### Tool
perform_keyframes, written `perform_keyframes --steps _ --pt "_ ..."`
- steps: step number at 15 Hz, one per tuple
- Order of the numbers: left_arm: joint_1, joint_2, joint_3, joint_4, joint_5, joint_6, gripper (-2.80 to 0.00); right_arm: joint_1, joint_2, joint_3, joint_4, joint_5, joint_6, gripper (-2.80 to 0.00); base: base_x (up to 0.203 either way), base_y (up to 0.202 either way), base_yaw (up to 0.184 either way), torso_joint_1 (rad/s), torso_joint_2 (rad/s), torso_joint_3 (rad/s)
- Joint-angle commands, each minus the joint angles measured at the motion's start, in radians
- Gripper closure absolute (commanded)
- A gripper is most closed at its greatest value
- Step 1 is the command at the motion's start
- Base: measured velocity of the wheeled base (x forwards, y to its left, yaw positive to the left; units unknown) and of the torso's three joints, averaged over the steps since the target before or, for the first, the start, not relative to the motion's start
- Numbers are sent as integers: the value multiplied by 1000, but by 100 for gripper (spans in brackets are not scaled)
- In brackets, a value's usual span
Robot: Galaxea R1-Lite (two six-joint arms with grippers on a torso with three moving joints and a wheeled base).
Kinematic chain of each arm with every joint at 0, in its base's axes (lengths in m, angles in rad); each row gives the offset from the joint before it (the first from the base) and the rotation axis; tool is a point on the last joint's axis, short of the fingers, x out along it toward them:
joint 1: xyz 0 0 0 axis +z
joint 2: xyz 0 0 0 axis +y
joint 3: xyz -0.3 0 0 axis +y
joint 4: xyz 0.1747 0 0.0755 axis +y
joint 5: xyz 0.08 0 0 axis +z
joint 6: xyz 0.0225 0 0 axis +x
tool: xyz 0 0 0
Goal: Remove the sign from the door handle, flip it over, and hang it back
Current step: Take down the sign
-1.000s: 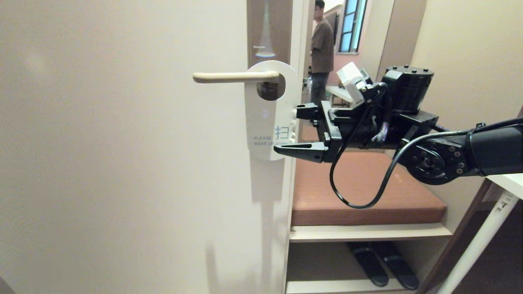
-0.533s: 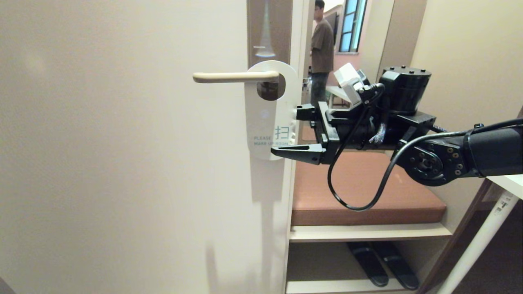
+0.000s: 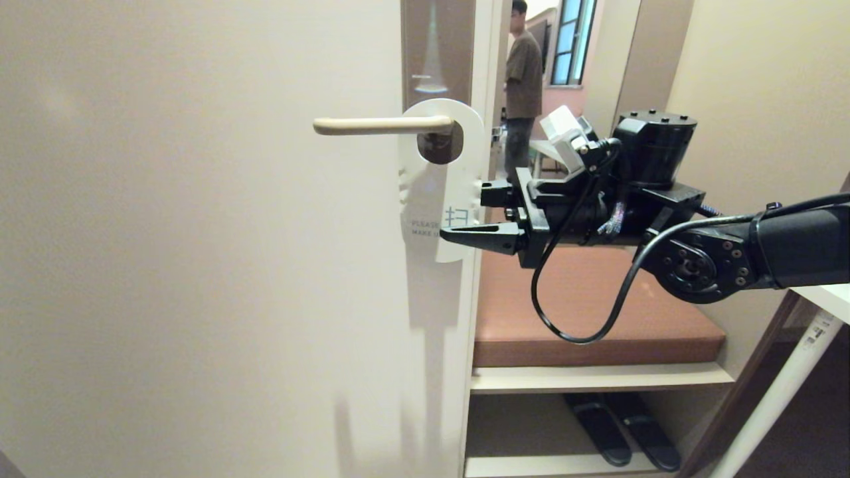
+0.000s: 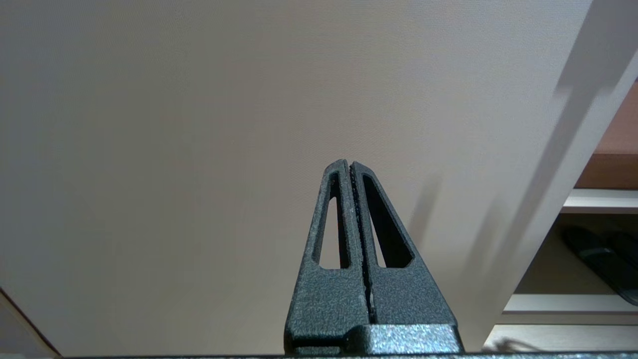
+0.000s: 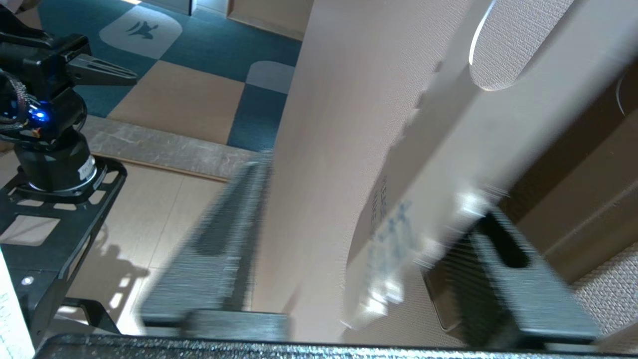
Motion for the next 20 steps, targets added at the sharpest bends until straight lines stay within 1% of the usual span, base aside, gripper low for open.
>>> perform_keyframes --steps 1,6,14,16,20 --pt "0 0 0 0 0 -1 0 0 0 1 -5 4 -2 0 0 0 0 0 0 0" --pt "0 0 0 0 0 -1 0 0 -1 1 -4 2 -3 0 0 0 0 0 0 0" --pt "0 0 0 0 0 -1 0 0 -14 19 -6 -24 -6 0 0 0 0 0 0 0" --pt "0 0 0 0 0 -1 0 0 -25 33 -6 -48 -5 0 0 0 0 0 0 0" --pt "0 0 0 0 0 -1 0 -1 -32 36 -6 -50 -5 0 0 0 0 0 0 0"
